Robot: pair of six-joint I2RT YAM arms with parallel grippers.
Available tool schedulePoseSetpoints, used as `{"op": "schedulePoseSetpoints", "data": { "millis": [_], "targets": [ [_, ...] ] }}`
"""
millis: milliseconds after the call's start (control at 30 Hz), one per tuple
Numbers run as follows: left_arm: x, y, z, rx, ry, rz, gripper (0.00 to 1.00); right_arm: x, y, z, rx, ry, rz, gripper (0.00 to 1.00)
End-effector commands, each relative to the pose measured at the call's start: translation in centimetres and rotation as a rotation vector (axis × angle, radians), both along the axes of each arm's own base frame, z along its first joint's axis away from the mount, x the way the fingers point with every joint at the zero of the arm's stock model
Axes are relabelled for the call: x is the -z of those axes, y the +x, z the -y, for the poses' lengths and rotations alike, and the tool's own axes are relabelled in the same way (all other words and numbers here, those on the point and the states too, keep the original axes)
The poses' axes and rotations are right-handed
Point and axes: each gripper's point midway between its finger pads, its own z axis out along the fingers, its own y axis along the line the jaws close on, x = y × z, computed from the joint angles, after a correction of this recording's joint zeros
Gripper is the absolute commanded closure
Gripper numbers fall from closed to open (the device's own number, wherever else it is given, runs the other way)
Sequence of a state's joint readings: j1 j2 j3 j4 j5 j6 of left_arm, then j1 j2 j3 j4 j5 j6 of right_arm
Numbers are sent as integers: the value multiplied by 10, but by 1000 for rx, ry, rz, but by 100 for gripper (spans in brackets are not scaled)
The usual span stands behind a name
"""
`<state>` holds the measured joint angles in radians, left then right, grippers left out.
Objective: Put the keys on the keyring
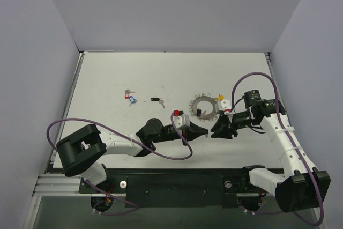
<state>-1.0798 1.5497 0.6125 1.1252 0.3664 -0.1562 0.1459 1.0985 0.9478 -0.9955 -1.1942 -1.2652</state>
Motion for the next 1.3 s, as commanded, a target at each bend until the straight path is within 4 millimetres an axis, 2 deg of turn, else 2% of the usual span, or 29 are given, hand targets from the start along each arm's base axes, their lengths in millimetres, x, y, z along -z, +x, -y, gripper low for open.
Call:
{"op": "schedulePoseSetpoints", "data": {
  "millis": [0,400,1000,1033,1267],
  "targets": [
    [-20,-3,3,8,-71,17,100,-15,-5,-8,-34,67,-10,77],
    [-24,-3,6,9,-85,17,100,-10,-10,-12,-67,62,-20,81],
    [-28,-5,7,10,-100,11,100,-2,-11,-11,-88,16,-19,97],
    [-27,-4,7,9,-99,10,100,-1,-12,-11,-91,15,-21,100],
    [-28,-3,7,1,-103,3,100,-1,-15,-11,-95,4,-11,100]
  ]
}}
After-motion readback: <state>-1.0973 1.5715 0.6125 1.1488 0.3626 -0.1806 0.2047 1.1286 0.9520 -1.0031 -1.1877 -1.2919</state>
